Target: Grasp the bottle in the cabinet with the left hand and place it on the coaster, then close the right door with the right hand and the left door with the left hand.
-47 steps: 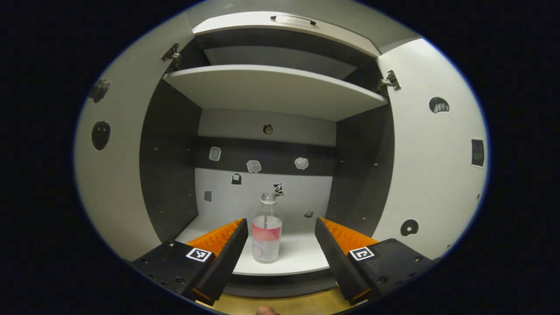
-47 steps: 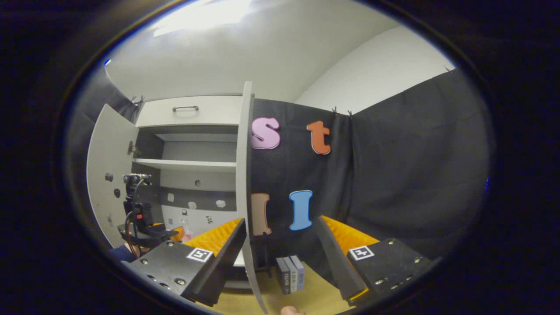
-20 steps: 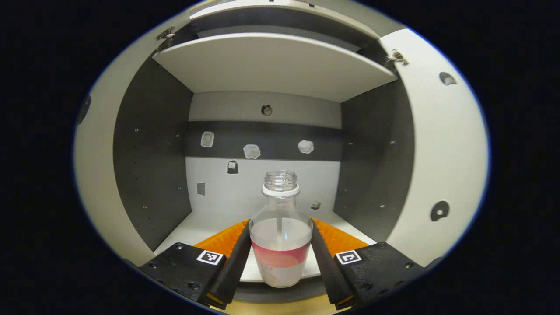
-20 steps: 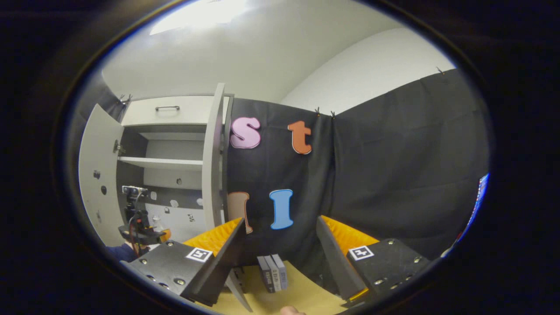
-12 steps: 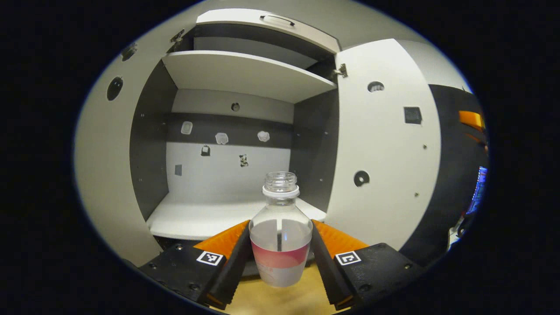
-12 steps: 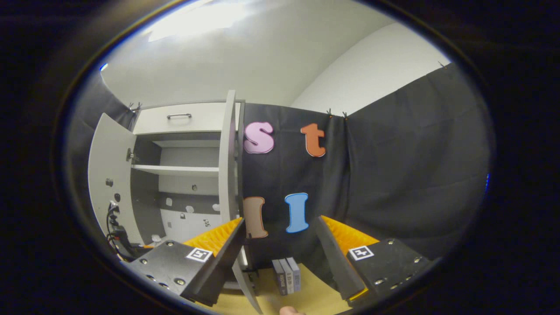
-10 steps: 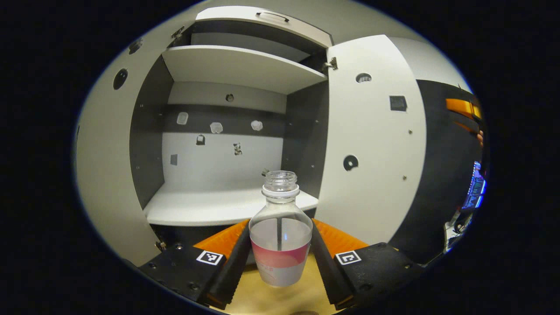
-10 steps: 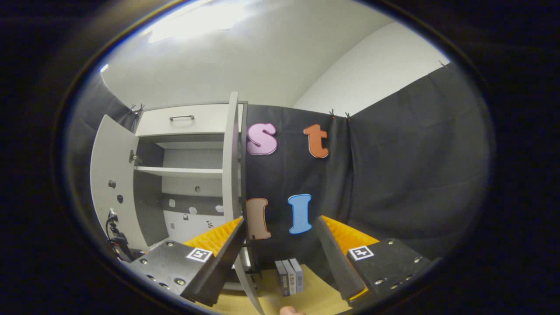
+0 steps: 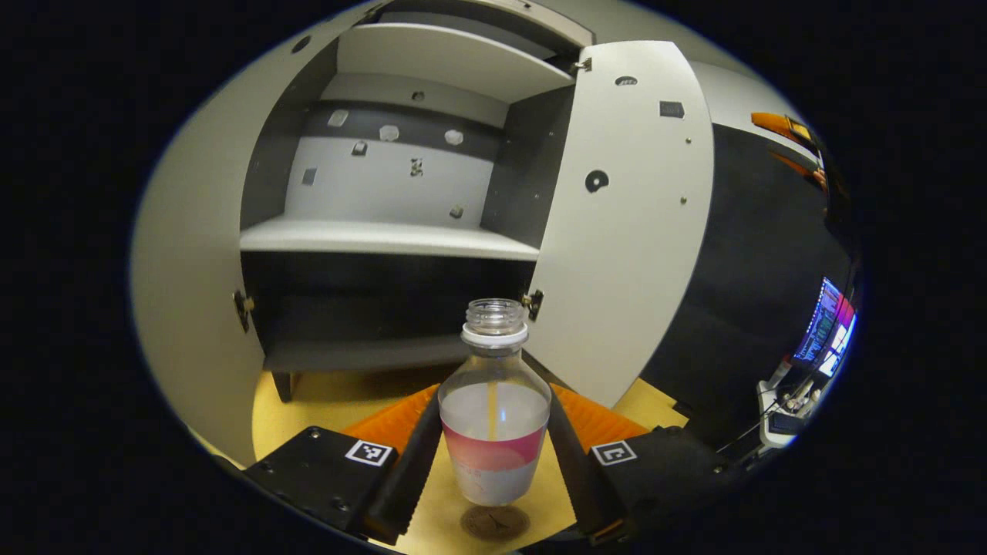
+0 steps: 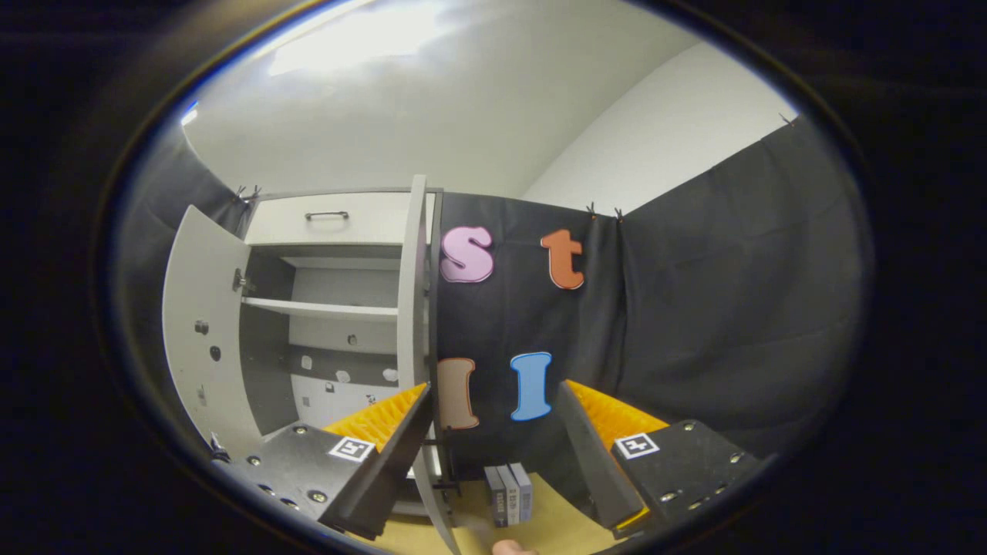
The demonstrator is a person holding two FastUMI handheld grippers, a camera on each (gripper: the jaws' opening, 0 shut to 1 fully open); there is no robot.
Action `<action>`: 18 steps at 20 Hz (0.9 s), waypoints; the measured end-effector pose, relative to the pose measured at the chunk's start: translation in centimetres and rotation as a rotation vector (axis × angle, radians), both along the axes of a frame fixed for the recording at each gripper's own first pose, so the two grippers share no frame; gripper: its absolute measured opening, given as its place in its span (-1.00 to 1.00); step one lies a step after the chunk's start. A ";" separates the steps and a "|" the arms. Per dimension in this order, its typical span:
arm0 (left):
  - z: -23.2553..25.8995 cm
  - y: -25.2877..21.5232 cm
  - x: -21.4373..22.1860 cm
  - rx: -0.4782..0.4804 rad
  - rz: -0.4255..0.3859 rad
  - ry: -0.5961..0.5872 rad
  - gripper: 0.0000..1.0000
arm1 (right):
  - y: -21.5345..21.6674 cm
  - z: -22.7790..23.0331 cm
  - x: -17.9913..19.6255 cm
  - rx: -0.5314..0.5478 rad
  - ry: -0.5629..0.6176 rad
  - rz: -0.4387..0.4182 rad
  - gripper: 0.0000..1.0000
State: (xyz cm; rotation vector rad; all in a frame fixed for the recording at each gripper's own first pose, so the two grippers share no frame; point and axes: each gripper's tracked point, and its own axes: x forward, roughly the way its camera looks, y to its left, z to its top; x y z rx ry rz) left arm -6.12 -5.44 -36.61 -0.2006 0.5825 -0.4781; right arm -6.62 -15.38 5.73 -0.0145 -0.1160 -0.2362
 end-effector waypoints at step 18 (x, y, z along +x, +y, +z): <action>-11.7 -1.4 -5.6 0.094 0.025 0.122 0.60 | -1.7 0.5 -0.9 -0.047 0.018 -0.075 0.94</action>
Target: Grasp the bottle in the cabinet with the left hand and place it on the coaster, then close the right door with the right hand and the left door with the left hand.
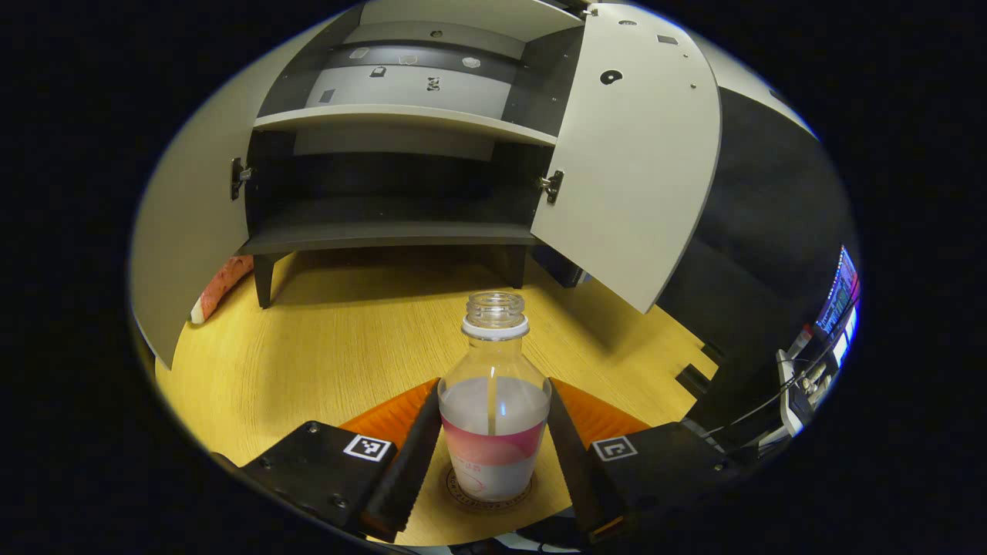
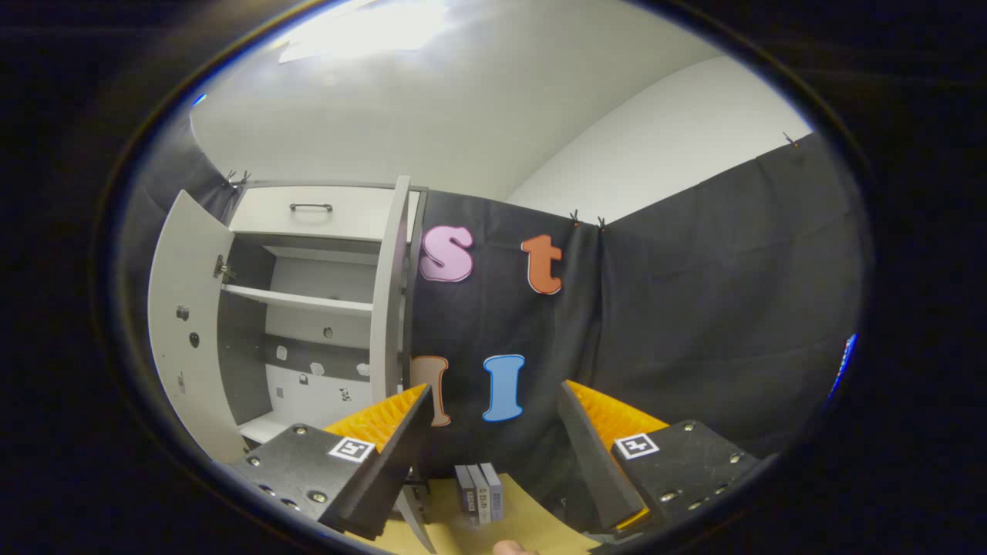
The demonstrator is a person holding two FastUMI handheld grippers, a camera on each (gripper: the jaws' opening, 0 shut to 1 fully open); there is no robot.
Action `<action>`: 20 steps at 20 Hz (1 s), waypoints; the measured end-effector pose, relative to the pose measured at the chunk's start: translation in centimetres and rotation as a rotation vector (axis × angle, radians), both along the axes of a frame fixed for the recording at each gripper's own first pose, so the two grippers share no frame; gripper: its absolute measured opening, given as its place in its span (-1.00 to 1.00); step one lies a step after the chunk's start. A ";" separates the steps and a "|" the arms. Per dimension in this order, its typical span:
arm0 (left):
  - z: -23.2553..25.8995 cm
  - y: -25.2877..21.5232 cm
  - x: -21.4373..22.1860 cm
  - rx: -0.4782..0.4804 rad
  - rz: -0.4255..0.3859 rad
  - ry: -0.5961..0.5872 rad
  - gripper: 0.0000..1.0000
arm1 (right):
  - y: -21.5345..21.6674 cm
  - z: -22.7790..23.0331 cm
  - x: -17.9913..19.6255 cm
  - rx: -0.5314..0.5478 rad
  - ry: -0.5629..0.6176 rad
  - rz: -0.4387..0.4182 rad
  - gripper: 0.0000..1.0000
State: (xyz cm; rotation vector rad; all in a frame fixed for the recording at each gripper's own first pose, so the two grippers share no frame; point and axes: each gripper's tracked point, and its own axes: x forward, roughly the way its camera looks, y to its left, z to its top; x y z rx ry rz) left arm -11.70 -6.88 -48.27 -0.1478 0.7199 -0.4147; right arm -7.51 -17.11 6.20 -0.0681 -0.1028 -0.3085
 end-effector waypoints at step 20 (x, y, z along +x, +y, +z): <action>0.3 0.0 -4.1 0.058 -0.020 -0.001 0.62 | 2.4 -1.3 2.5 0.000 0.010 0.070 0.96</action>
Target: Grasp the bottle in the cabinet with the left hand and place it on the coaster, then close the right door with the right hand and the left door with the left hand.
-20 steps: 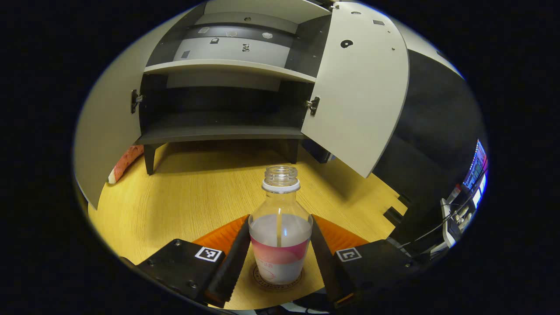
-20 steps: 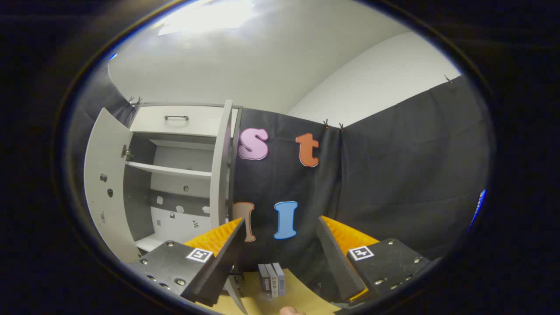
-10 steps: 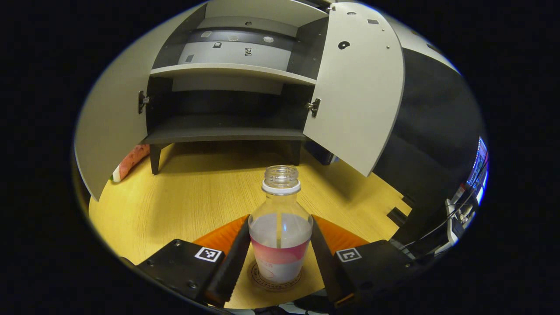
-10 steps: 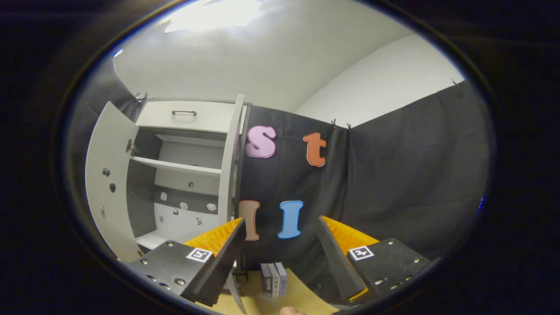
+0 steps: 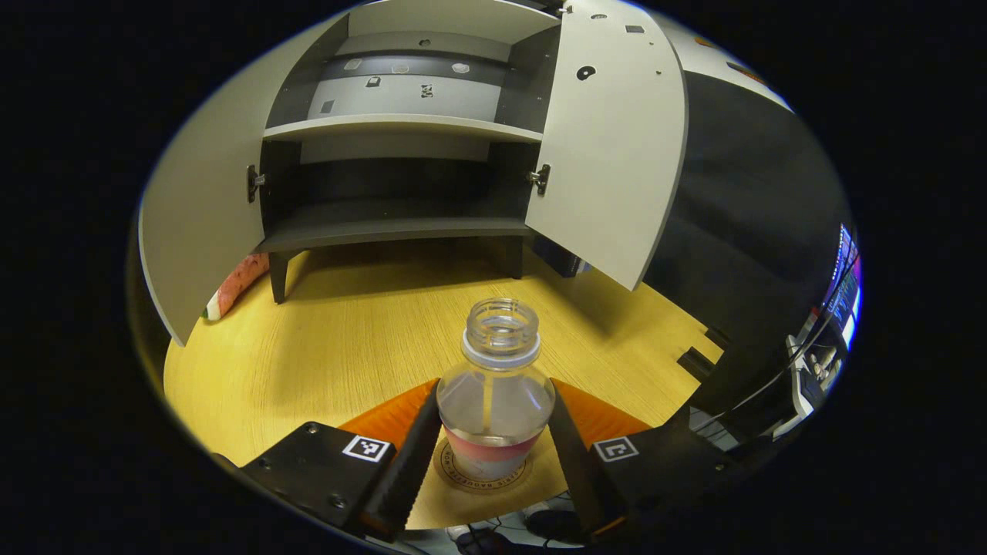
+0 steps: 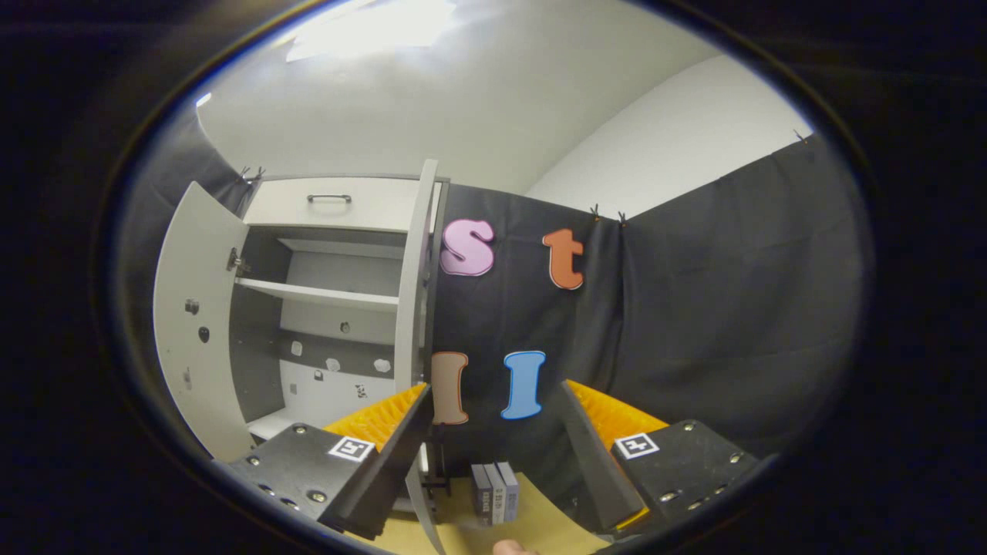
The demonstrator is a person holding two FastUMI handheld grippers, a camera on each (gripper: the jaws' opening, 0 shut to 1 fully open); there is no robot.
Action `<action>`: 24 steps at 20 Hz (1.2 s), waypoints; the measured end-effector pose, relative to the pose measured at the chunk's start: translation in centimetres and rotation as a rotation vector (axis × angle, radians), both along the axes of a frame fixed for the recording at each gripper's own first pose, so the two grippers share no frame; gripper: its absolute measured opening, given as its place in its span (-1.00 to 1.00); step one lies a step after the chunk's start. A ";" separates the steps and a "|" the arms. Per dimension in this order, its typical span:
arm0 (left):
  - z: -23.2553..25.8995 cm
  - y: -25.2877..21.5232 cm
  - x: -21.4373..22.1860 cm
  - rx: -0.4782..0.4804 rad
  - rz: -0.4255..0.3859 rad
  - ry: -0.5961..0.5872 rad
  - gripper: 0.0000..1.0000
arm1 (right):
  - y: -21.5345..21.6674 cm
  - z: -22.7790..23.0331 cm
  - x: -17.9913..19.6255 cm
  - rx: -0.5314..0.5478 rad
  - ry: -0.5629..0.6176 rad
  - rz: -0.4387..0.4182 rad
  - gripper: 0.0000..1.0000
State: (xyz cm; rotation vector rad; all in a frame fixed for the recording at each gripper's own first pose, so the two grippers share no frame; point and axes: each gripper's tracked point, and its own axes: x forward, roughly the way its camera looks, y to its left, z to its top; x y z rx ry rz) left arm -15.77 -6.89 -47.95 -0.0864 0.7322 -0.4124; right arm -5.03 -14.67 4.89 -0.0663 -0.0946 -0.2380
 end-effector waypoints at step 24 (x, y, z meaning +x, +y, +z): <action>20.9 2.0 8.0 -0.044 0.133 -0.336 0.58 | 0.2 -2.4 2.3 0.028 0.033 0.017 0.95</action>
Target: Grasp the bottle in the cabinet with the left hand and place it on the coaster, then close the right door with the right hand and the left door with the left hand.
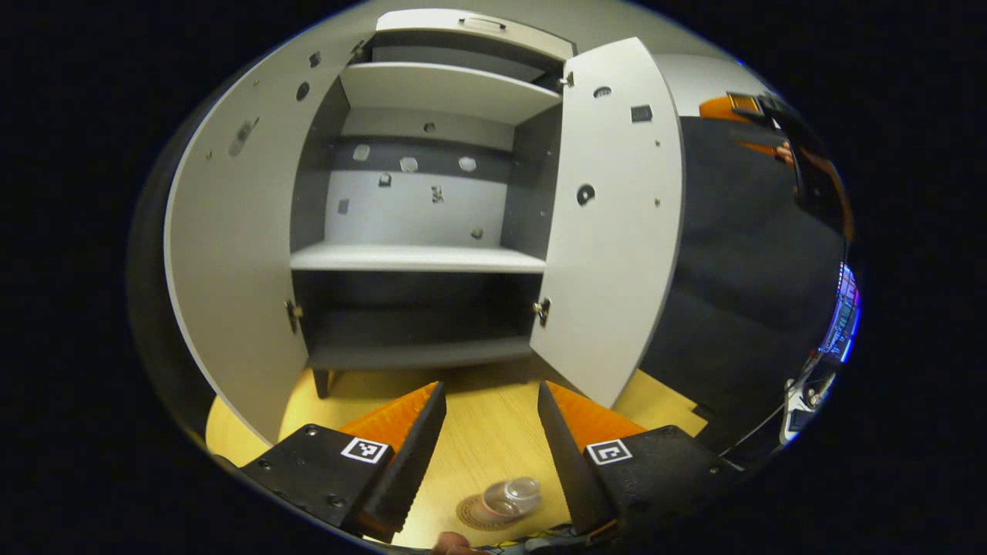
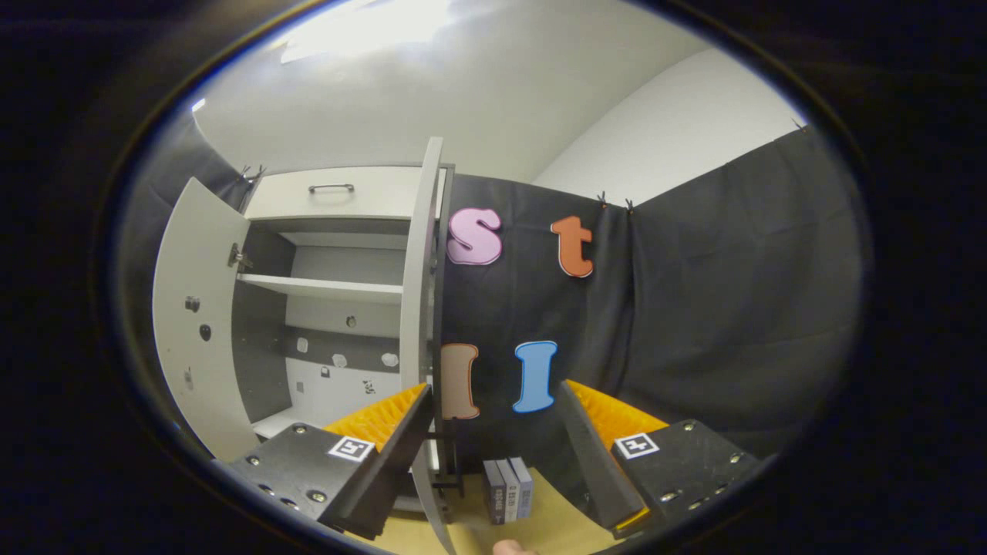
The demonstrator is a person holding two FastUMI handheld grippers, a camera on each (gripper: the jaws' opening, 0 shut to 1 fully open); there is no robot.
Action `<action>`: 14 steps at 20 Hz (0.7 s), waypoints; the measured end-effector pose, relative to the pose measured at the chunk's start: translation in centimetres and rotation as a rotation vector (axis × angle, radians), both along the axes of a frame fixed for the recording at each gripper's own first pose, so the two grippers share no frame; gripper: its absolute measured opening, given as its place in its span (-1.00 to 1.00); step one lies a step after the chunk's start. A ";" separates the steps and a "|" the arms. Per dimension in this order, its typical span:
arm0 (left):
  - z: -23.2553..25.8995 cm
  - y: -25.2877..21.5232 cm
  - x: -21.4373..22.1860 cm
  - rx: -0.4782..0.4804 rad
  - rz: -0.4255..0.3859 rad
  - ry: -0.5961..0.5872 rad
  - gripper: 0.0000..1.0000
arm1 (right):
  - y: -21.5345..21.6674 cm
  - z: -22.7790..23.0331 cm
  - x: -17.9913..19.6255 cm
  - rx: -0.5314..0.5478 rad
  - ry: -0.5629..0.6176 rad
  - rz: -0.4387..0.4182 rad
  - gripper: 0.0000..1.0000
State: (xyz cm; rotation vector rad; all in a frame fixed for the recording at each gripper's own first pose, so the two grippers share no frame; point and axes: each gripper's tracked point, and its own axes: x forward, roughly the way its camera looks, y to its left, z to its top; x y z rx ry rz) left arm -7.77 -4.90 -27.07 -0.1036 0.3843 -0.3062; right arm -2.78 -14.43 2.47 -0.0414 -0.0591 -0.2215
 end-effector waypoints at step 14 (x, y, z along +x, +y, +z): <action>21.3 8.4 3.5 0.106 0.306 -0.200 0.57 | -0.4 -5.6 2.8 0.045 0.087 0.037 0.95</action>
